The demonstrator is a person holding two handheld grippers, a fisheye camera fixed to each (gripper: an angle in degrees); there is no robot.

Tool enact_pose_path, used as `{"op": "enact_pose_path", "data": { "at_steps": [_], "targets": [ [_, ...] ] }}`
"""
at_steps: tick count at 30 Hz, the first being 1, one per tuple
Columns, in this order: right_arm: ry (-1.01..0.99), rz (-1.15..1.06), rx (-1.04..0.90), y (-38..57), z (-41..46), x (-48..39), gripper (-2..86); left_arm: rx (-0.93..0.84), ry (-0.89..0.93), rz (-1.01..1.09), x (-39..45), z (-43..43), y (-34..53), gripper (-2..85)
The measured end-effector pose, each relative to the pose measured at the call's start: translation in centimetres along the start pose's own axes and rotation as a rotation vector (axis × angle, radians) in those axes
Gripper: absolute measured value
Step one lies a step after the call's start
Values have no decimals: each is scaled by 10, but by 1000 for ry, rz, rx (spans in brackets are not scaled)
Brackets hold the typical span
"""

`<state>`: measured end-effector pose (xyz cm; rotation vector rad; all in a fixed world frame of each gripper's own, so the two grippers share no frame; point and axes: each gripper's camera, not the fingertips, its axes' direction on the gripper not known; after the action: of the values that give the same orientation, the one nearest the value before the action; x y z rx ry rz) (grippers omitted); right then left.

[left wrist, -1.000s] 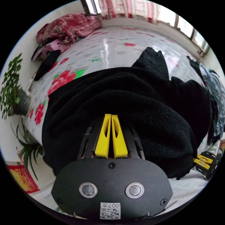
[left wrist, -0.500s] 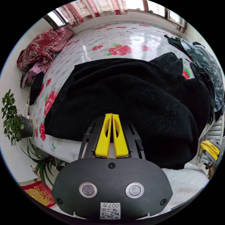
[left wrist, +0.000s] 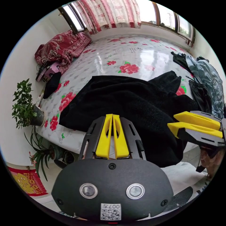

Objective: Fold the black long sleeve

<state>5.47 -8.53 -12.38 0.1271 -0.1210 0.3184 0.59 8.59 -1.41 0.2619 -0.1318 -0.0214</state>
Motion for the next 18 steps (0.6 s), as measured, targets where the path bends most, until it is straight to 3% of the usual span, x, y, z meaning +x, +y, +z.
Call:
{"op": "enact_pose_path", "data": {
  "at_steps": [5,10,18],
  "targets": [
    [245,129,-33,-21,0,-21,38,36,-33,-72,8,-13,8,-10],
    [110,117,-16,-21,-16,-26,33,26,-37,-113,14,-11,15,-10],
    [202,72,-10,-23,-20,-32,10,27,-58,-134,19,-3,29,-10]
  ]
}}
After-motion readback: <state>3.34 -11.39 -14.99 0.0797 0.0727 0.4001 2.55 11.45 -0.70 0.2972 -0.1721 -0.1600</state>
